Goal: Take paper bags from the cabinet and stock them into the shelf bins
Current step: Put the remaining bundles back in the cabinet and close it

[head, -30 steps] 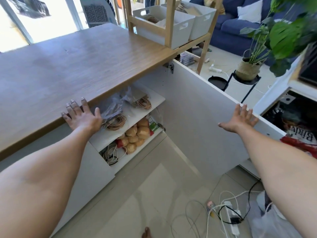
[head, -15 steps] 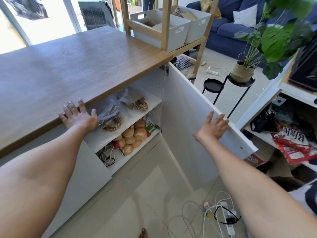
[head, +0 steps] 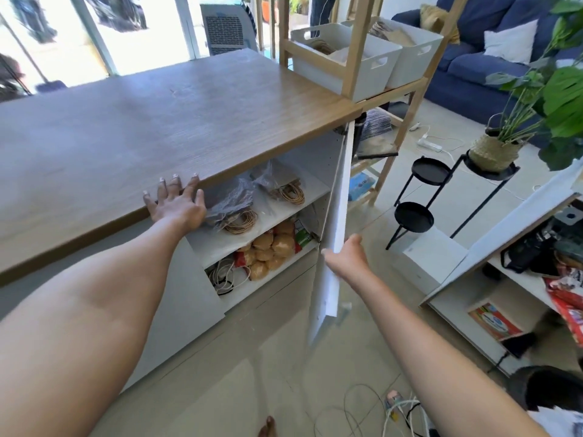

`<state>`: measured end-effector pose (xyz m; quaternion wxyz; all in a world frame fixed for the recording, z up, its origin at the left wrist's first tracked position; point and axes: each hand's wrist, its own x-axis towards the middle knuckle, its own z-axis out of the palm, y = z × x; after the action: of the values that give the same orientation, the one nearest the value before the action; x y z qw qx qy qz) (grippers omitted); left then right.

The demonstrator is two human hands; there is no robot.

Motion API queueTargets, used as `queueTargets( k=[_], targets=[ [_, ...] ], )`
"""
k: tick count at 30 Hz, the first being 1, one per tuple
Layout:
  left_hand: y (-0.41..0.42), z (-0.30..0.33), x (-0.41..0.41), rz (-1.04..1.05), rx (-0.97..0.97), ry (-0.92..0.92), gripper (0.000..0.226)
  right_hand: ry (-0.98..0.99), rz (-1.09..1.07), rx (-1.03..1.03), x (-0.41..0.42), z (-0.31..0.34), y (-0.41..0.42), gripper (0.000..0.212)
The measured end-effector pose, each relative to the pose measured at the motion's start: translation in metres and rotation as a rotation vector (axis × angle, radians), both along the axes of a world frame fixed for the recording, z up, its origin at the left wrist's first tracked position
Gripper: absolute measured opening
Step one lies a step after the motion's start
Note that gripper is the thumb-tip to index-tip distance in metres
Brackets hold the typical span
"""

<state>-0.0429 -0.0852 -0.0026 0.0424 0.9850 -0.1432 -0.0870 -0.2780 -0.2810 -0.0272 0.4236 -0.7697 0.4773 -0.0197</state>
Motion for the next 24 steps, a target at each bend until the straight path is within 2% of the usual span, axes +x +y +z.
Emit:
queueTargets(
  k=[2,7,10,15,18,24],
  targets=[
    [0.008,-0.001,0.004,0.002,-0.017,0.014,0.051,-0.154,-0.057,0.226,-0.001,-0.018,0.022,0.056],
    [0.034,-0.004,0.011,0.087,-0.055,-0.011,0.053,-0.273,0.093,0.37,0.015,-0.052,0.079,0.054],
    [0.03,-0.002,0.011,0.039,-0.088,-0.004,0.052,-0.298,0.244,0.322,0.022,-0.058,0.097,0.058],
    [0.044,-0.003,0.022,0.092,-0.132,-0.005,0.052,-0.32,0.396,0.292,0.067,-0.062,0.114,0.036],
    [0.055,-0.005,0.029,0.152,-0.112,-0.027,0.053,-0.332,0.491,0.269,0.101,-0.062,0.126,0.031],
    [0.058,-0.006,0.035,0.178,-0.12,-0.04,0.052,-0.311,0.606,0.232,0.169,-0.049,0.144,0.038]
  ],
)
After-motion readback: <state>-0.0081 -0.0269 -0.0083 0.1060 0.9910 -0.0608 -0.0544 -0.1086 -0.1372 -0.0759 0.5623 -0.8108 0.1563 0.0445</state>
